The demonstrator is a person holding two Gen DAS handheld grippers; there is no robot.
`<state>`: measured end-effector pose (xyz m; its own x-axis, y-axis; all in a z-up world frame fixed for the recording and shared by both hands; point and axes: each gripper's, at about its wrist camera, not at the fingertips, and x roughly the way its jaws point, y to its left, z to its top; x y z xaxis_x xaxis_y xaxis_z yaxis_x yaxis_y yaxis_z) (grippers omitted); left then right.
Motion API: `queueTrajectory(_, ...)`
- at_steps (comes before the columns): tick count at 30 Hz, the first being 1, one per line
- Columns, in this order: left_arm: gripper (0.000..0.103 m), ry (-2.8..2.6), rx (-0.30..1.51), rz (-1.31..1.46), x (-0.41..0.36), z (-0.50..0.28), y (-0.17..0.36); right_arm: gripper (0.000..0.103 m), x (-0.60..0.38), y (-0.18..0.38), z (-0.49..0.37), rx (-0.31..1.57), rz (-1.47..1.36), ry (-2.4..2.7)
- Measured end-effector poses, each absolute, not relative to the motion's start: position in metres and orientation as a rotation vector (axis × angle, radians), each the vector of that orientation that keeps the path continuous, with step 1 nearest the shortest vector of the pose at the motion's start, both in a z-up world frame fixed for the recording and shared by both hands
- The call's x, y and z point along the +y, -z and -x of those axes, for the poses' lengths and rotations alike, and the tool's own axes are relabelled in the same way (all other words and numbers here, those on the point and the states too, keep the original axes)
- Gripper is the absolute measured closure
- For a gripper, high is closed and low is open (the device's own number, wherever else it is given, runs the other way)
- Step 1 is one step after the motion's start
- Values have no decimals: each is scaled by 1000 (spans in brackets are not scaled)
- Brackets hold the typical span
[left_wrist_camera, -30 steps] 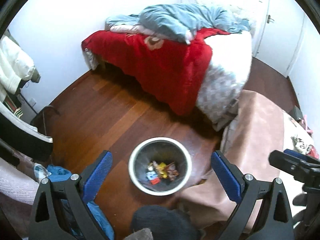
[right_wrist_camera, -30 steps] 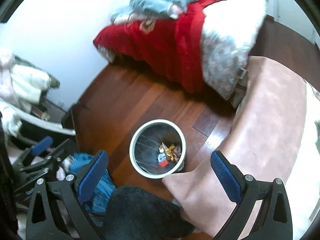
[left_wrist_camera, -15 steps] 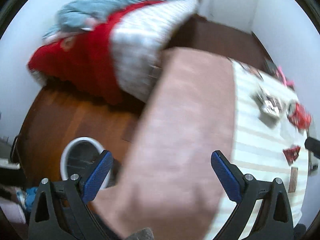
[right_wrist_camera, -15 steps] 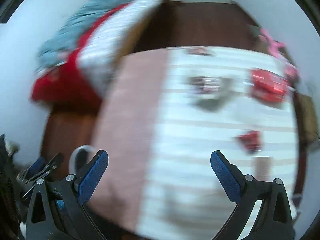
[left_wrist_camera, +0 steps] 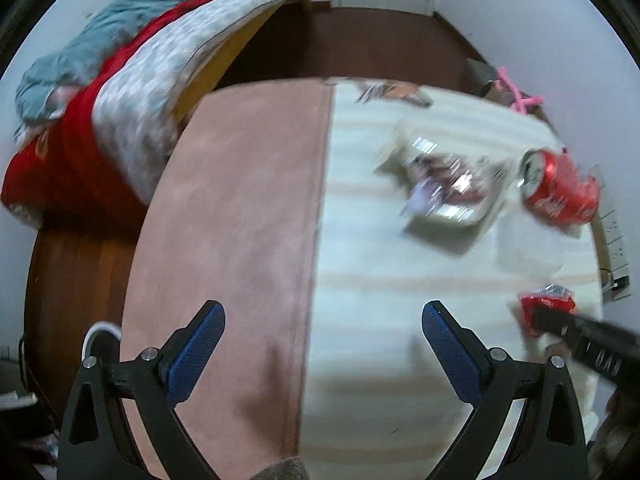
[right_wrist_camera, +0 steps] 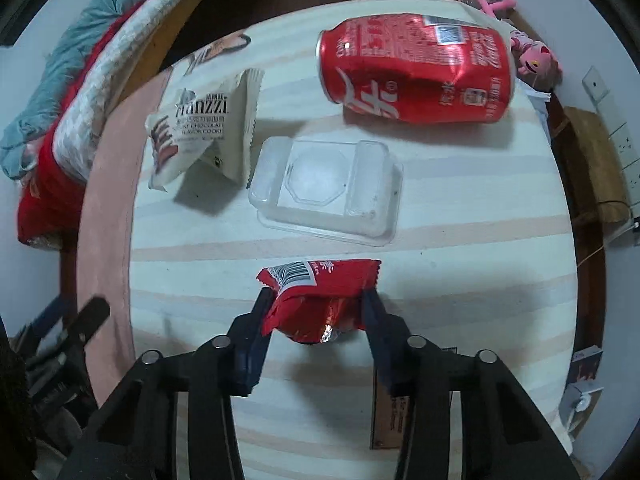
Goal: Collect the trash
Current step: 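Grasp the white Franzzi cookie wrapper with the left tool while the right tool grasps the red wrapper, then carry both wrappers to the white bin and open both tools to drop them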
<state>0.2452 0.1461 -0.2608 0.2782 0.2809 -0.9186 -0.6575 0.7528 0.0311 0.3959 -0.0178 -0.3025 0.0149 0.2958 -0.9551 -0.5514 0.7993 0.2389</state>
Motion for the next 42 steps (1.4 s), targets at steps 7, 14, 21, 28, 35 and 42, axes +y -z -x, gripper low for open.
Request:
queueTrajectory(7, 2, -503, 1116, 450, 157, -318, 250, 79, -52, 276, -416, 1363, 127, -646)
queueTrajectory(14, 26, -365, 1201, 514, 162, -378, 293, 80, -65, 271, -449, 1353, 99, -564)
queueTrajectory(21, 95, -385, 1154, 463, 154, -374, 289, 82, -64, 279, -459, 1362, 99, -547)
queueTrajectory(28, 96, -501, 1072, 337, 151, -326, 261, 83, -64, 272, -451, 1343, 115, -558)
queueTrajectory(35, 96, -572, 1035, 338, 155, -266, 243, 84, -59, 253, -431, 1288, 153, -584)
queueTrajectory(42, 96, -587, 958, 354, 157, -212, 206, 84, -37, 225, -388, 1245, 176, -669)
